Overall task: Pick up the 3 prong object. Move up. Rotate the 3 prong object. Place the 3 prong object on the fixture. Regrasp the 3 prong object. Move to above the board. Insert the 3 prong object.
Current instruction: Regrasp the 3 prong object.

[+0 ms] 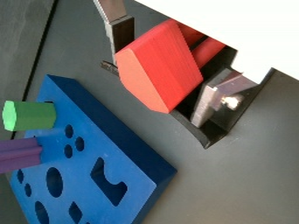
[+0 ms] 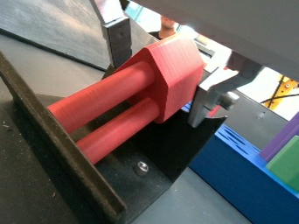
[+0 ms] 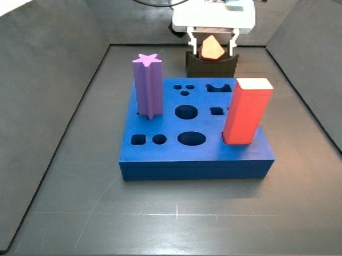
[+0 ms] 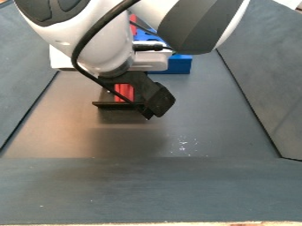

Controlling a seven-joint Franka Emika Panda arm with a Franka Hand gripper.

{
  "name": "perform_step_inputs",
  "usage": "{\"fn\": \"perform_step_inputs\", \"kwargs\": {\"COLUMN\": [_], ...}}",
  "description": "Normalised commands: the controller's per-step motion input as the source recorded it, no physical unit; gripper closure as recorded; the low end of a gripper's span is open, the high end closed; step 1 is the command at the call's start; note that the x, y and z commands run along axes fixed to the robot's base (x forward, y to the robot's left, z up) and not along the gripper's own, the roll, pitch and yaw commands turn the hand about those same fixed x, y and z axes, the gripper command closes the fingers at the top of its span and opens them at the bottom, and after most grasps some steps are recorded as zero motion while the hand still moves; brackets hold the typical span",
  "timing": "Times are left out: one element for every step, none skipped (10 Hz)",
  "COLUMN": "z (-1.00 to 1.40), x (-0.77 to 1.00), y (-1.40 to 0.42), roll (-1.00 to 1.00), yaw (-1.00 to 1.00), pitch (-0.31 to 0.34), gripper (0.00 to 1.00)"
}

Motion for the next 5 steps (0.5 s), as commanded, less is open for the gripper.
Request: {"fn": "perform_step_inputs", "kwargs": {"z": [1.0,1.0,1.0,1.0,1.0], "x": [0.0,-0.01,-0.03,-0.03,-0.04], "y": [0.0,0.0,0.0,0.0,0.0], "roll": [0.13,0.14,0.14,0.11,0.09], "yaw": [-0.01,0.0,0.01,0.01,0.0], "pitch": [0.017,0.022,0.033,0.039,0.049], "gripper": [0.0,0.0,0.0,0.0,0.0]}}
